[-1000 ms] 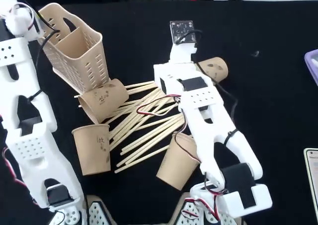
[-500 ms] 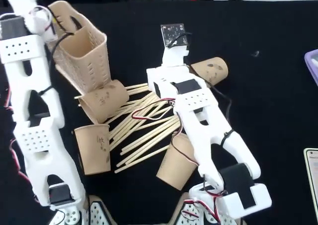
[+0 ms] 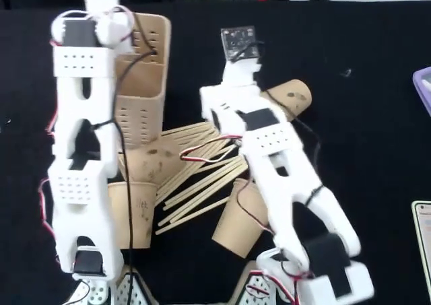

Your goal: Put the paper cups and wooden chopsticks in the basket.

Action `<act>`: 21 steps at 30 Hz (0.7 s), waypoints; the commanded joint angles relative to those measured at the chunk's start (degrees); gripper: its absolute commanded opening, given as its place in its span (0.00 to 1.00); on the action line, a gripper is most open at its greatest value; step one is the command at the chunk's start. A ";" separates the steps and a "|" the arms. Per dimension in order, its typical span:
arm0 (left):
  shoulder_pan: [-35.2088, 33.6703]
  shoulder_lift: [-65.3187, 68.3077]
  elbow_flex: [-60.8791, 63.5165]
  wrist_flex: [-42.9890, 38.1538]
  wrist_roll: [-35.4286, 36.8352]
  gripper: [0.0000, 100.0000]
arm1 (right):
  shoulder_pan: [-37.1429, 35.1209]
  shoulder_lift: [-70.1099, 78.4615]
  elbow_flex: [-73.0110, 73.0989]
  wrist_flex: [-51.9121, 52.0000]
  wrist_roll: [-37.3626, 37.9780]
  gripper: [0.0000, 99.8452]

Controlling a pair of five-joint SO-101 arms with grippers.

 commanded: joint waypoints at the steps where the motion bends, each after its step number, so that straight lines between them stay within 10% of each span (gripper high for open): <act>1: 4.62 -0.79 -3.03 -0.79 -2.46 0.04 | 3.25 -6.64 1.45 -0.09 0.35 0.23; 8: 6.11 -0.88 -3.03 -1.32 -2.37 0.23 | 1.23 -7.96 3.91 -1.85 0.70 0.23; 21: 0.04 -1.49 -6.29 -1.67 -2.37 0.20 | 0.97 -5.85 6.37 -7.65 0.70 0.23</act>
